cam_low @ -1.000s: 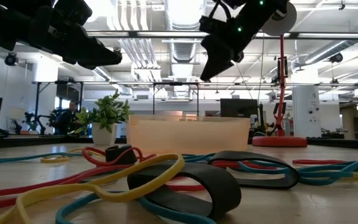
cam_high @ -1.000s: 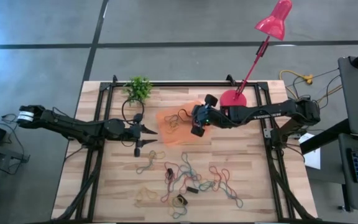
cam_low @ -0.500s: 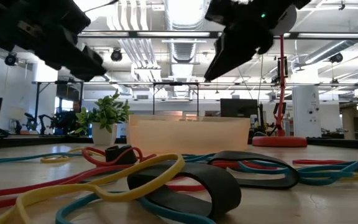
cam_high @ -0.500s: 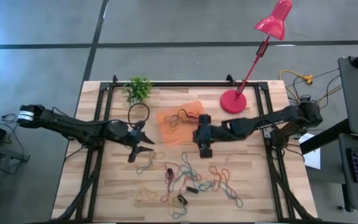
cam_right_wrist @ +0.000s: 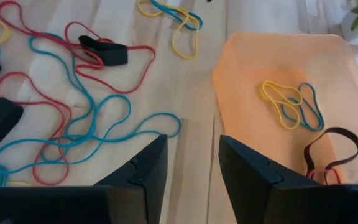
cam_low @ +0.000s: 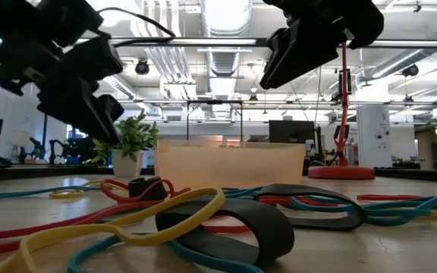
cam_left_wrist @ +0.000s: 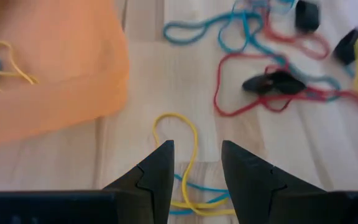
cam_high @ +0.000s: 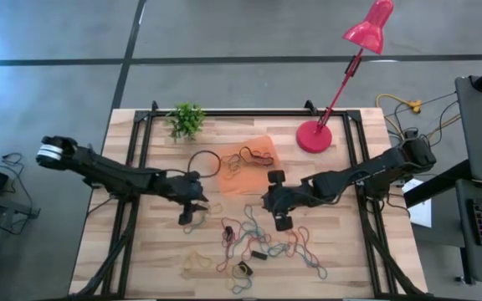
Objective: Pick and place rubber bands into bin
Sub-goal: Put the yellow rubber band into the orange bin
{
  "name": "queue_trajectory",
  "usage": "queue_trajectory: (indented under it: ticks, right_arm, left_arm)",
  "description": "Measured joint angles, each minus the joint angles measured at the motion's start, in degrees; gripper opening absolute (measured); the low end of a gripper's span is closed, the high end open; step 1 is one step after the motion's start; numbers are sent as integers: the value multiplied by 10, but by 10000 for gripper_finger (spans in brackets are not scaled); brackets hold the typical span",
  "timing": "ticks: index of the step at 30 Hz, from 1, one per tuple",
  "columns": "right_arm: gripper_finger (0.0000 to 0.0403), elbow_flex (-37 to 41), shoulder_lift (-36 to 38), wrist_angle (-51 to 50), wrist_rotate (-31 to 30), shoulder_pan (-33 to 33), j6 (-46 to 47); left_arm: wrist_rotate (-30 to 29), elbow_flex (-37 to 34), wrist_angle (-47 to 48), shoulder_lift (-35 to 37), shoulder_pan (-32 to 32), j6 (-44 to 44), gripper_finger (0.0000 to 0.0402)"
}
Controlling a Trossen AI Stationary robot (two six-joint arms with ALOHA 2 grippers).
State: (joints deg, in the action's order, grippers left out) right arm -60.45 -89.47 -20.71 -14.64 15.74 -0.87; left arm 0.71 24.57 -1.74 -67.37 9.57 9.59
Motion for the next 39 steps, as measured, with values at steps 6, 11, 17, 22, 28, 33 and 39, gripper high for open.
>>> queue_trajectory:
  ticks: [6,11,17,22,28,33,39]
  right_arm:
    - [133,12,0,0,-3,7,23]
    - [133,24,0,1,-5,9,32]
    - [127,27,0,2,-5,9,39]
    - [130,27,0,3,-5,9,39]
    - [125,27,0,4,-5,9,39]
    - [123,27,0,5,-5,9,39]
    - [121,27,0,5,-5,9,39]
  left_arm:
    - [-39,37,48,-74,9,-29,118]
    - [-45,50,69,-108,10,-26,118]
    - [-45,51,71,-126,10,-10,118]
    - [-45,50,69,-127,11,-9,109]
    - [-45,48,73,-127,11,-10,42]
    - [-45,47,72,-127,11,-10,6]
    - [-48,54,71,-114,11,-10,1]
